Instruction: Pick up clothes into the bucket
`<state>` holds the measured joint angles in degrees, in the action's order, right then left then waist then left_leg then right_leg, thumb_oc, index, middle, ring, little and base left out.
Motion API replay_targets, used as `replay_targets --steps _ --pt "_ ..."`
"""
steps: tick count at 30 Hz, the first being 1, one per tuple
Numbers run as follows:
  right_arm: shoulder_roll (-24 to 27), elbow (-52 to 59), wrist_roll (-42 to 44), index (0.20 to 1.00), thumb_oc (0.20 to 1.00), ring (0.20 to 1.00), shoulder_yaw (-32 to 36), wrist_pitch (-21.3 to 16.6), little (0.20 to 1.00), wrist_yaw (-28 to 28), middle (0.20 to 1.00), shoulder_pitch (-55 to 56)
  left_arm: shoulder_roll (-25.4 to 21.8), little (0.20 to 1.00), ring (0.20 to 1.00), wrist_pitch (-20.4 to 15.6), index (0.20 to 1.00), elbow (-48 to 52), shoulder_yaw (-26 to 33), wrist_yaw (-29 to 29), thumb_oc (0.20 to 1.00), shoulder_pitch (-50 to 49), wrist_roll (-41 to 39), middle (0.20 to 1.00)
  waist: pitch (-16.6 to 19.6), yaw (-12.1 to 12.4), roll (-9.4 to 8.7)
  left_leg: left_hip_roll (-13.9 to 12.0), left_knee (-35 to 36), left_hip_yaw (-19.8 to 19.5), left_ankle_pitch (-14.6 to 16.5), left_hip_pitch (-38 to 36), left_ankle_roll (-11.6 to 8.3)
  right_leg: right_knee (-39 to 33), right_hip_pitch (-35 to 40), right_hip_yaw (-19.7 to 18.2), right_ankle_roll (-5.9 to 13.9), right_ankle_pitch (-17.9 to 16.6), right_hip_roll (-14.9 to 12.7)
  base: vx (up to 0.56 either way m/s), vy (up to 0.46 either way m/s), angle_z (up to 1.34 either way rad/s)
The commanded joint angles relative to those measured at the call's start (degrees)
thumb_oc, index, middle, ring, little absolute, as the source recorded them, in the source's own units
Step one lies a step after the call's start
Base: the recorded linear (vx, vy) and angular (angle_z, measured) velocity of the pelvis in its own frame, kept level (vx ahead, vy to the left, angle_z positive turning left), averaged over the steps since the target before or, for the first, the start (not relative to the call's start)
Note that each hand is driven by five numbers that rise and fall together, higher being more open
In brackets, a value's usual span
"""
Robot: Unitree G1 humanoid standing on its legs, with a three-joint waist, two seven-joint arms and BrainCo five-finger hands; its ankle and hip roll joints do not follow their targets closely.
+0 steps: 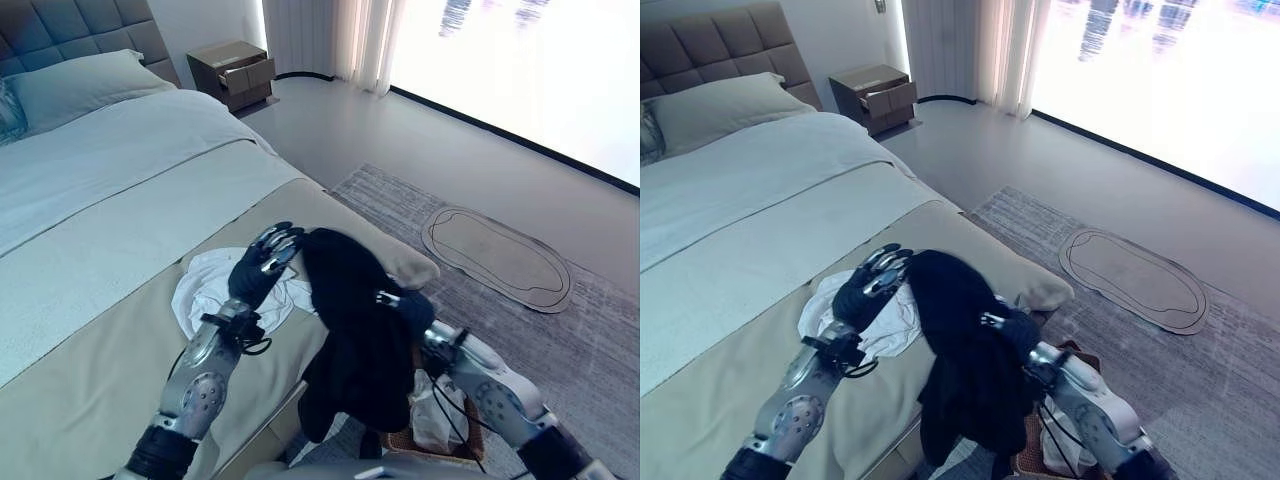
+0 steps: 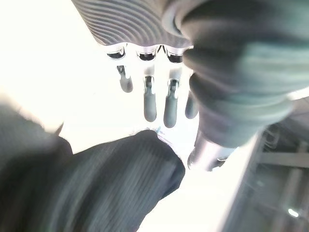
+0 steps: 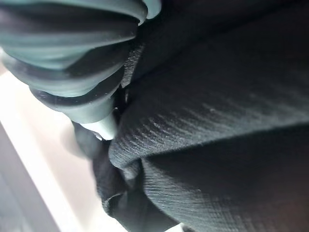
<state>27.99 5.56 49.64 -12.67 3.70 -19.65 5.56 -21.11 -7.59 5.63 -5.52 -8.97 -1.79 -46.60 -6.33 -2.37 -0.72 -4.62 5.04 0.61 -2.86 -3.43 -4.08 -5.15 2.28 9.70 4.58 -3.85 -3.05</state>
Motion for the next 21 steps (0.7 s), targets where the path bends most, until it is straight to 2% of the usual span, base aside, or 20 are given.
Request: replay_targets --steps 1,2,5,6,8,9,15,16,18,21 --pt "-0.4 3.4 1.7 0.2 0.2 0.2 6.1 -6.6 0.2 1.1 0.2 -1.8 -3.3 1.0 1.0 -6.4 1.0 -2.0 5.7 2.5 1.0 0.8 8.8 1.0 1.3 -0.8 -2.78 1.6 -1.5 0.5 3.5 -1.9 0.12 3.3 2.2 1.0 1.13 4.8 -0.9 0.04 -0.002 0.09" --pt "-0.5 1.6 -0.9 0.2 0.2 0.2 11.1 -8.1 0.2 3.4 0.2 -0.3 -3.5 1.0 1.0 -7.6 1.0 -3.2 9.0 4.3 1.0 -1.3 13.9 1.0 1.5 -0.9 -2.59 1.7 -1.4 0.5 3.7 -2.1 0.14 3.3 2.3 1.1 1.14 4.9 -1.0 0.02 -0.001 0.04" --pt "-1.4 0.2 -1.8 0.2 0.2 0.2 14.8 -9.3 0.2 5.4 0.2 0.2 -2.9 1.0 1.0 -7.8 1.0 -4.2 10.9 4.9 1.0 -3.0 15.3 1.0 1.6 -0.9 -2.33 1.8 -1.4 0.5 4.0 -2.2 0.19 3.3 2.5 1.2 1.15 5.0 -1.0 0.01 0.001 0.01" --pt "-2.4 -0.9 -2.8 0.2 0.2 0.2 19.0 -10.6 0.2 7.8 0.2 0.6 -2.3 1.0 1.0 -7.5 1.0 -6.4 12.6 5.7 1.0 -4.9 17.3 1.0 1.6 -0.9 -2.04 2.0 -1.5 0.5 4.1 -2.2 0.31 3.5 2.5 1.2 1.12 5.1 -1.1 0.0 0.0 0.0" --pt "-3.0 -1.5 -2.7 0.2 0.2 0.2 20.1 -11.2 0.2 8.6 0.2 0.7 -2.0 1.0 1.0 -7.3 1.0 -7.2 13.1 5.9 1.0 -6.1 18.5 1.0 1.5 -0.8 -1.9 2.0 -1.5 0.5 4.2 -2.2 0.34 3.5 2.5 1.2 1.09 5.2 -1.1 0.0 0.0 0.0" --pt "-4.4 -3.0 -3.1 0.2 0.2 0.2 23.0 -12.5 0.2 11.2 0.2 0.2 -1.3 1.0 1.0 -7.0 1.0 -10.0 13.9 6.5 1.0 -7.8 21.0 1.0 1.4 -0.8 -1.51 2.1 -1.7 0.4 4.3 -2.2 0.46 3.5 2.4 1.1 1.08 5.3 -1.2 0.0 0.0 0.0" --pt "-4.7 -6.6 -6.0 0.2 0.2 0.2 27.5 -15.5 0.2 16.7 0.2 -1.7 -1.1 1.0 1.0 -6.7 1.0 -19.5 14.9 9.8 1.0 -9.1 27.7 1.0 0.3 -0.5 -0.52 2.4 -2.1 0.3 4.3 -1.3 0.6 4.1 1.4 1.1 1.06 5.4 -1.5 -0.03 0.006 0.02" --pt "-4.1 -8.8 -8.7 0.2 0.2 0.2 29.5 -16.9 0.2 20.4 0.2 -2.9 -0.6 1.0 1.0 -6.3 1.0 -24.7 14.9 12.0 1.0 -9.2 30.4 1.0 -0.7 -0.5 0.04 2.7 -2.6 0.1 4.2 -0.3 0.77 4.9 0.4 1.0 1.08 5.4 -1.7 -0.09 0.015 0.01" --pt "-3.8 -9.7 -9.5 0.2 0.2 0.2 29.8 -17.5 0.2 21.7 0.2 -3.8 -0.1 1.0 1.0 -6.4 1.0 -26.7 14.4 12.8 1.0 -8.9 30.5 1.0 -1.3 -0.6 0.45 2.8 -3.1 0.1 4.2 0.6 0.86 5.6 -0.7 0.8 1.08 5.5 -1.8 -0.09 0.018 -0.01" --pt "-2.5 -13.9 -13.6 0.2 0.2 0.2 30.5 -18.7 0.2 26.8 0.2 -5.9 1.3 1.0 1.0 -6.0 1.0 -34.9 13.2 16.4 1.0 -7.6 32.2 1.0 -3.8 -0.6 1.45 3.4 -5.0 -0.1 4.2 3.2 1.25 8.1 -3.9 0.3 1.02 5.6 -2.4 -0.16 0.03 -0.01"
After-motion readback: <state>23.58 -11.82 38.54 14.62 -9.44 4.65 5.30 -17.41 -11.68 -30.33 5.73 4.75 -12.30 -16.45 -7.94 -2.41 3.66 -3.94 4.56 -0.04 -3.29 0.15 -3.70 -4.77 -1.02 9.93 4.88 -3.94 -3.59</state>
